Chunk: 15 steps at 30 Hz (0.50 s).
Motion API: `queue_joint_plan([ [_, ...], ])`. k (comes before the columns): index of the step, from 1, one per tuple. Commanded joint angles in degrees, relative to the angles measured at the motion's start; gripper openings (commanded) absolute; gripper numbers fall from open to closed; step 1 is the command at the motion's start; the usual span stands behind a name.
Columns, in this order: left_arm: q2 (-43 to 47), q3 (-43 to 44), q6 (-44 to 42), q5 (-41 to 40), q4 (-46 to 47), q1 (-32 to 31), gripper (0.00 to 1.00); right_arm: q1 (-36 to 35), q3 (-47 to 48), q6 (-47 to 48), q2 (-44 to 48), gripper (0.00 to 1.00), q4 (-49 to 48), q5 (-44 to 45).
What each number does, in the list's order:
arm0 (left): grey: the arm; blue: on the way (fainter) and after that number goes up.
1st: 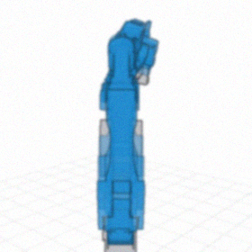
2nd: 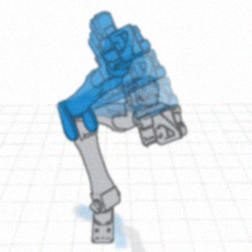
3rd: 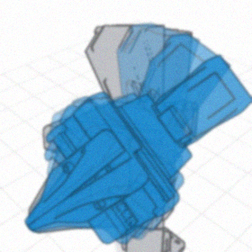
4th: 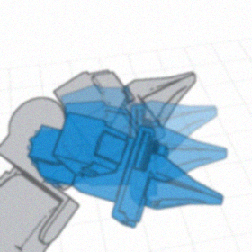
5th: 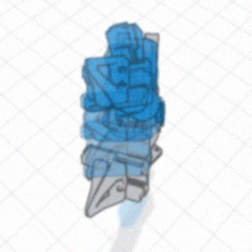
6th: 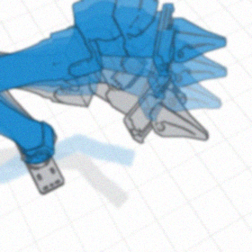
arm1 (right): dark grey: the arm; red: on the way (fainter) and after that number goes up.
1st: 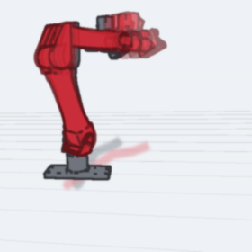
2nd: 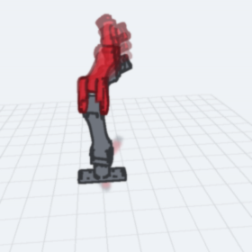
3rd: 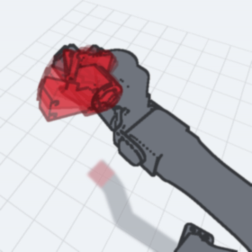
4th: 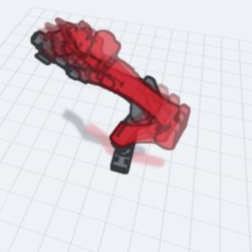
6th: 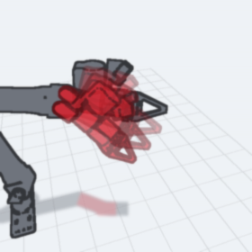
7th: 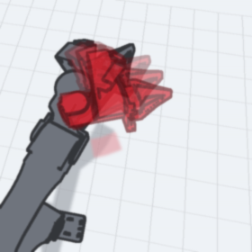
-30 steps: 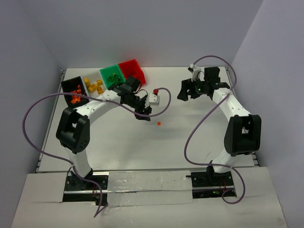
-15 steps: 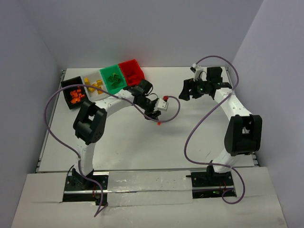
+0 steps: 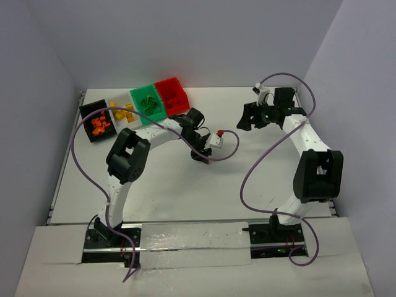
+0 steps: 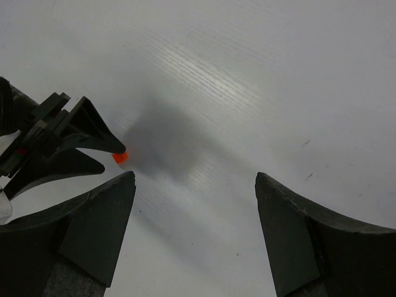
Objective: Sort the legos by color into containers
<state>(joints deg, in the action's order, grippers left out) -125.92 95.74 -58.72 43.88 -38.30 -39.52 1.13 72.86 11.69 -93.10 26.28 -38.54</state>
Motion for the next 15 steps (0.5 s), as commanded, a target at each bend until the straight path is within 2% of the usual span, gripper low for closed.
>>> queue_joint_plan([
  [1,-1.1,2.3,0.3,0.2,-1.2,-1.3,0.53,0.6,1.1,0.7,2.0,0.85,0.4,-1.3],
  [15,-0.2,-5.3,1.5,-7.6,5.7,-1.7,0.5,1.6,1.6,-0.3,1.3,0.85,0.4,-2.5],
])
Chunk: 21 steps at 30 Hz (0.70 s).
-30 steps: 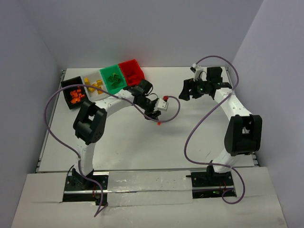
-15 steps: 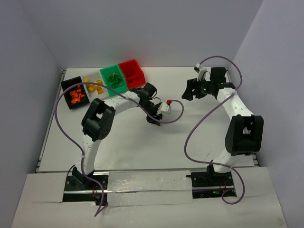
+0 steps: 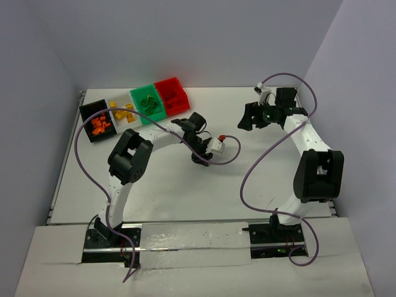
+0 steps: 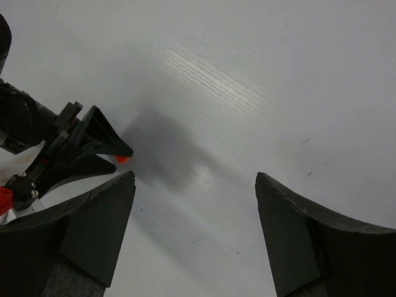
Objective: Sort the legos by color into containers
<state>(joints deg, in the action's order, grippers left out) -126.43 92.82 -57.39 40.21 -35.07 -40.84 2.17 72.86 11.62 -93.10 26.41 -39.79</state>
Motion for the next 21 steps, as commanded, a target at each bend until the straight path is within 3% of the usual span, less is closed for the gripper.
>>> queue_joint_plan([
  [1,0.4,-2.5,0.4,-4.1,2.8,-0.3,0.51,0.6,1.7,-0.4,1.3,0.85,0.3,-1.4],
  [4,0.0,-2.3,0.1,-4.6,3.0,-0.3,0.5,0.6,1.6,-0.5,1.3,0.85,0.3,-1.6],
  [10,1.3,-4.3,-2.1,-5.9,3.0,0.3,0.35,0.7,1.7,-0.3,1.4,0.85,0.4,-1.5],
  [21,4.5,-8.0,-3.7,-5.6,3.0,0.6,0.18,0.8,1.8,-0.5,1.1,0.85,0.2,-1.9],
])
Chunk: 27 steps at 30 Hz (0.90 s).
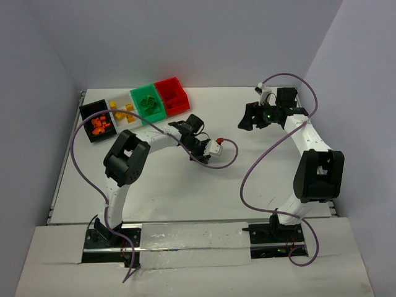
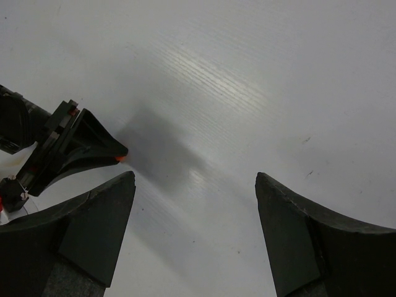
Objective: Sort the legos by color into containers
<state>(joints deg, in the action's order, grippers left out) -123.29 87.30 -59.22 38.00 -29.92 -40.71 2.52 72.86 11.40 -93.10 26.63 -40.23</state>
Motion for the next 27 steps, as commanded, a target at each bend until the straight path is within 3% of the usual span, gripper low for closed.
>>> queue_joint_plan([
  [1,1.4,-2.5,-1.7,-3.4,-2.1,0.5,0.16,0.5,1.8,-0.4,1.1,0.85,-0.1,-1.6],
  [7,6.3,0.6,7.2,-0.8,-2.6,3.3,0.0,0.3,2.3,-0.8,1.1,0.85,-0.9,-2.1],
  [10,9.8,3.5,17.1,1.5,-3.4,7.2,0.0,-0.1,2.5,-1.1,1.4,0.85,-1.4,-1.5],
  [13,14.5,5.0,30.4,4.2,-3.3,14.4,0.0,-0.9,2.7,-1.4,1.6,0.9,-1.7,-0.7],
  [17,20.6,5.3,39.8,4.0,-3.7,22.5,0.0,-2.2,3.4,-1.5,1.3,0.97,-1.5,0.1],
  [21,25.4,4.7,50.3,-3.0,-2.5,37.5,0.0,-4.7,4.9,-1.7,0.1,1.0,-1.4,0.8],
  [27,26.7,2.1,58.5,-13.3,3.4,53.3,0.0,-6.7,6.9,-1.7,-1.4,1.0,-1.1,2.5],
])
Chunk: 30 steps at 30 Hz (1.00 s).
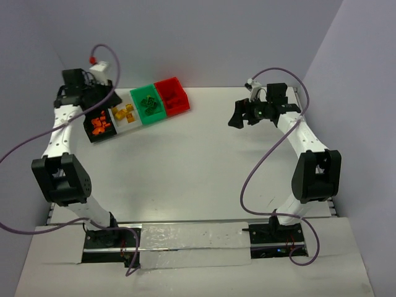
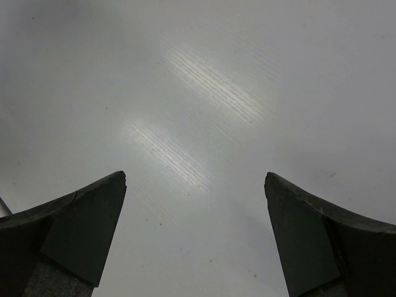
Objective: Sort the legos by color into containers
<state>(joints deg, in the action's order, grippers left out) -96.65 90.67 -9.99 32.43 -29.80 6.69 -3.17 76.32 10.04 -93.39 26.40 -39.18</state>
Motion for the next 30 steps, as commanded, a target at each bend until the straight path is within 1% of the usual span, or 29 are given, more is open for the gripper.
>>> queue_joint_plan([
  [1,-1.1,-0.3,9.4,-8.9,2.8,7.1,0.0,-1.2,3.8,-0.2,-1.4,1.0,-0.7,1.9],
  [3,-6.0,4.8,9.1,-12.0,-1.5,9.1,0.0,-1.3,4.4,0.3,-1.8,1.0,-0.1,2.6],
  [5,-11.4,9.3,8.7,-12.6,-4.1,10.8,0.0,-1.5,5.3,0.9,-2.2,1.0,0.6,3.6],
  [16,-23.6,17.4,4.7,-19.6,-4.1,11.2,0.0,-1.2,4.5,3.4,-2.4,1.0,2.0,8.1],
  [19,-28.0,21.8,4.5,-21.0,-5.4,11.1,0.0,-1.0,4.2,3.4,-2.6,1.0,2.3,8.7],
  [22,-30.1,24.9,5.0,-20.9,-6.8,11.2,0.07,-0.6,4.4,2.9,-2.8,1.0,2.3,9.3],
  [24,-30.8,26.1,5.1,-20.5,-7.0,11.1,0.16,-0.2,4.7,2.5,-3.0,1.0,2.3,9.8],
  [26,-31.1,26.5,4.7,-20.5,-7.5,10.8,0.3,0.3,4.8,1.8,-3.3,1.0,1.8,10.6],
  [30,-30.9,26.5,4.0,-19.9,-8.0,10.7,0.49,1.0,6.0,1.4,-4.6,1.0,1.4,11.4],
])
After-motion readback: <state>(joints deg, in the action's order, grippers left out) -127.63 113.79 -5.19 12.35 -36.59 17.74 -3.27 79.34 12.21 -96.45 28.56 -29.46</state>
